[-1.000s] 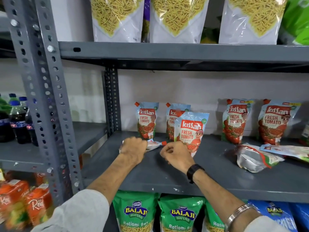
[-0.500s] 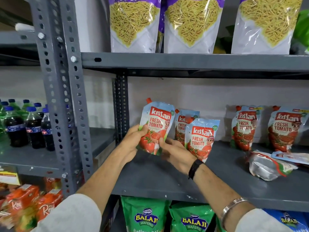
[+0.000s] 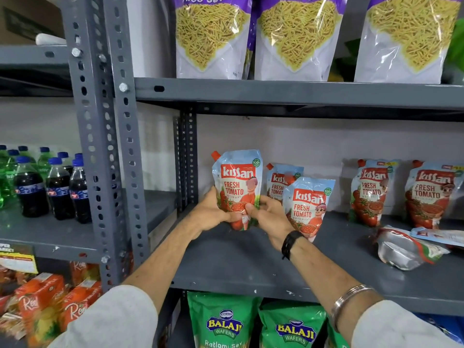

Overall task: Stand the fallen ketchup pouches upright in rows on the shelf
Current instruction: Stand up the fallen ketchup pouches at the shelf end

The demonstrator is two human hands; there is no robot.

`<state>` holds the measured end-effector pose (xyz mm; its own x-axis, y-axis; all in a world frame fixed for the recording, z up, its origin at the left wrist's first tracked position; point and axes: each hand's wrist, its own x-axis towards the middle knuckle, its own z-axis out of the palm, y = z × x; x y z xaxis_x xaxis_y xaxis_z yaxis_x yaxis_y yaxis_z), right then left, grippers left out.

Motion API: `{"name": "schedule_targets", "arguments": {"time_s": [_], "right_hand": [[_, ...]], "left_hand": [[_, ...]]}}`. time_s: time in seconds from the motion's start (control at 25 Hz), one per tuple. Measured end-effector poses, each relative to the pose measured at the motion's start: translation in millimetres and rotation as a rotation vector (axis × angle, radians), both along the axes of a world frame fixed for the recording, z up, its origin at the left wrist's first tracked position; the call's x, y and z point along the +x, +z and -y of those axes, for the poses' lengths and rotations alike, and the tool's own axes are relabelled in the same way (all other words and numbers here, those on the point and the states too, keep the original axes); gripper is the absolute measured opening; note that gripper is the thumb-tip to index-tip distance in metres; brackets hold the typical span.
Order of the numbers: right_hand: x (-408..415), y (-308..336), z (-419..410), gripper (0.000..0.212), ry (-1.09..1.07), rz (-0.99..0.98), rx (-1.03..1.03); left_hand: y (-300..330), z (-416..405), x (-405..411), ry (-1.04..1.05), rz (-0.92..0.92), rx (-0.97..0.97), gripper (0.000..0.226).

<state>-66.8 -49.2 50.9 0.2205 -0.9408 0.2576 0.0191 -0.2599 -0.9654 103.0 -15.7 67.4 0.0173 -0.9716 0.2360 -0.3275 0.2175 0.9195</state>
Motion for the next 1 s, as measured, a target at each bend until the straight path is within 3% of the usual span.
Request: {"name": "schedule_targets", "arguments": {"time_s": [0.72, 1.0], "right_hand": [[-2, -36, 23, 0.032, -0.047, -0.238, -0.002], [5, -48, 29, 0.033, -0.032, -0.230, 0.004]], "left_hand": [[-48, 28, 2, 0.100, 0.100, 0.010, 0.093], [-62, 33, 5, 0.110, 0.116, 0.047, 0.087]]}}
